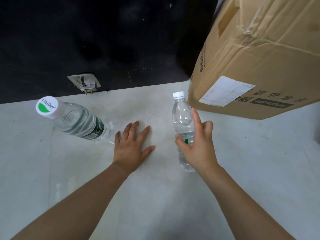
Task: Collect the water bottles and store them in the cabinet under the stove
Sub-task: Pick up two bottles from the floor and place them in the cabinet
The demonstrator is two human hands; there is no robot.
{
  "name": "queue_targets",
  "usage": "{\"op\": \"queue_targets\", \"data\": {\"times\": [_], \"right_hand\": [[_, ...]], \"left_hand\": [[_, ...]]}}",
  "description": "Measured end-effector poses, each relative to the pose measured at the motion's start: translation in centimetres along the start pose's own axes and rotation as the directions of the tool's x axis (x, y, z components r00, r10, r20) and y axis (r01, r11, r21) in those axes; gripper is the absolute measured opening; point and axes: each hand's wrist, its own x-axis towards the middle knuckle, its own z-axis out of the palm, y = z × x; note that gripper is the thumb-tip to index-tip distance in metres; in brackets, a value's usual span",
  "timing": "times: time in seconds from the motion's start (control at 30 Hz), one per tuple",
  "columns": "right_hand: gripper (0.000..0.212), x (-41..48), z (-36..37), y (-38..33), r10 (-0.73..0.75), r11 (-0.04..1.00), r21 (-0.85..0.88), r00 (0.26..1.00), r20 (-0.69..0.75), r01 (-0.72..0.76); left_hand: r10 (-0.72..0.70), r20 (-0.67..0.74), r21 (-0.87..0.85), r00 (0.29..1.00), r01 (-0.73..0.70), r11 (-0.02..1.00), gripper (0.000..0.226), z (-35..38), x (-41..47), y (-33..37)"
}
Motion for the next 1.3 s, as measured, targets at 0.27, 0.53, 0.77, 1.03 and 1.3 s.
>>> {"op": "queue_targets", "data": {"times": [0.27, 0.53, 0.77, 1.03, 1.3], "right_hand": [[0.076, 0.5, 2.0, 1.2, 0.052, 0.997, -0.069, 0.992, 0.111, -0.045], [0.077, 0.6, 3.1, 0.4, 0.051, 0.976, -0.219, 0.984, 0.173, -0.012], [0.077, -1.1, 4.6, -2.7, -0.081, 0.996, -0.034, 0.984, 0.16, 0.087], [0.077, -2.0, 5.0, -4.2, -0.14, 0.99, -0.012, 0.978, 0.158, 0.144], [0.079, -2.0, 2.9, -3.6, -0.068, 0.997, -0.018, 0.989, 0.133, 0.071]], "left_hand": [[0.04, 0.031, 0.051, 0.999, -0.042, 0.998, 0.074, -0.7, -0.8, -0.5], [-0.05, 0.055, 0.0, 0.997, 0.05, 0.999, 0.078, -2.4, -4.8, -1.6], [-0.212, -0.103, -0.112, 0.972, 0.201, 0.973, 0.075, -5.1, -8.9, -5.4], [-0.425, -0.362, -0.514, 0.83, 0.202, 0.833, 0.069, -8.6, -8.2, -8.1], [-0.349, -0.269, -0.788, 0.898, 0.004, 0.616, 0.065, -10.3, -2.2, -7.1]]}}
